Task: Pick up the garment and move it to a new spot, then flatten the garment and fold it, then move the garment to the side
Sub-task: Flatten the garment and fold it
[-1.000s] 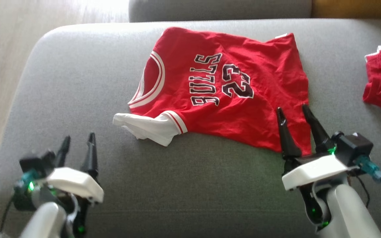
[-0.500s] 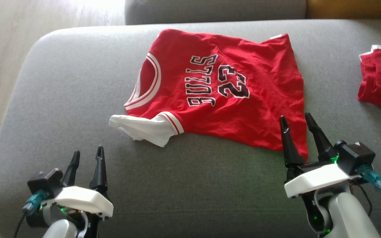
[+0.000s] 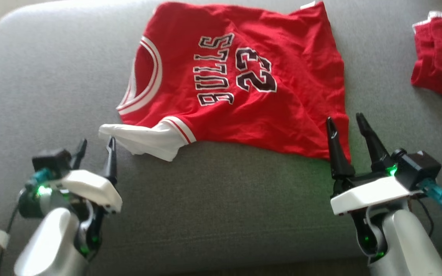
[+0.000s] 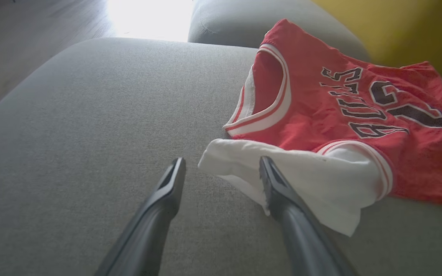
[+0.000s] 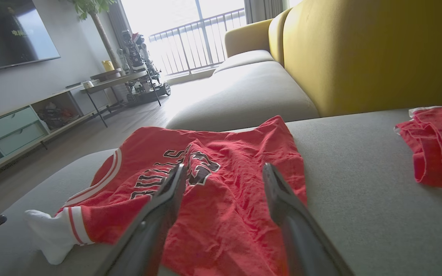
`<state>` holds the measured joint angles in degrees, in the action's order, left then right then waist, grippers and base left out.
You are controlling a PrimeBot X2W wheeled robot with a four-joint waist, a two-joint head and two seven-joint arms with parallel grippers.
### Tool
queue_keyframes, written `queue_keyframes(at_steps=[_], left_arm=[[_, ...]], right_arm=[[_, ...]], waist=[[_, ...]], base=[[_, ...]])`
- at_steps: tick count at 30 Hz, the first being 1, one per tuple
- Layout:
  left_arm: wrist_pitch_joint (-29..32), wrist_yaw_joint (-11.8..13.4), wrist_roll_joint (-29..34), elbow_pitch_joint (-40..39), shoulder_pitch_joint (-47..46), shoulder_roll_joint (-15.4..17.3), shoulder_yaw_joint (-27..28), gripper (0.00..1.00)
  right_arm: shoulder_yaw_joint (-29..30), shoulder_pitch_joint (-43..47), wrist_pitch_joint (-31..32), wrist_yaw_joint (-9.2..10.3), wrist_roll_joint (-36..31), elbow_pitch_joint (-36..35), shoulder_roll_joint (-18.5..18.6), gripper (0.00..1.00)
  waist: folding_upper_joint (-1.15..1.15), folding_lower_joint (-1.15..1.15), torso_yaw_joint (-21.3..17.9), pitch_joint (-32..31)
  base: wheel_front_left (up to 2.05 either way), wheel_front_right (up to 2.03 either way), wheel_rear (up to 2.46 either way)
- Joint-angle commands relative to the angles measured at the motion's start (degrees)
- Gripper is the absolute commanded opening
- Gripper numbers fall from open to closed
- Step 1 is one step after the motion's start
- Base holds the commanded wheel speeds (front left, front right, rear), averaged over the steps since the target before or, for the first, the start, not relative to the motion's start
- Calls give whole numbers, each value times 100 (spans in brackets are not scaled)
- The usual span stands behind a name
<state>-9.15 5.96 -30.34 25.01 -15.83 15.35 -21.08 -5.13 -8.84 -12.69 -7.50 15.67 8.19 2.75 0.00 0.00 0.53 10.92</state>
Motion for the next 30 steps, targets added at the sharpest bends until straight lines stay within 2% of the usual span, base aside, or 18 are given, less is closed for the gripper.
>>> queue_keyframes(at_steps=[1,4,14,19,30], left_arm=[[41,-69,-45,-45,-349,215,273,100],[171,-254,-312,144,-598,215,410,100],[449,-500,-350,775,-1142,400,341,100],[629,-747,-395,1033,-1338,386,206,100],[625,-981,-426,1386,-1572,241,4,100]], right_arm=[[-91,-201,-77,1,-27,-217,13,100],[-82,-255,-98,1,-28,-218,13,100],[-126,-425,-164,1,-1,-153,13,100],[-158,-484,-184,1,4,-107,13,100],[-188,-554,-203,1,-22,-49,13,100]], waist=[[0,0,-111,198],[0,0,-152,364],[0,0,-178,635],[0,0,-163,688],[0,0,-156,764]], base=[[0,0,0],[0,0,0],[0,0,0],[0,0,0],[0,0,0]])
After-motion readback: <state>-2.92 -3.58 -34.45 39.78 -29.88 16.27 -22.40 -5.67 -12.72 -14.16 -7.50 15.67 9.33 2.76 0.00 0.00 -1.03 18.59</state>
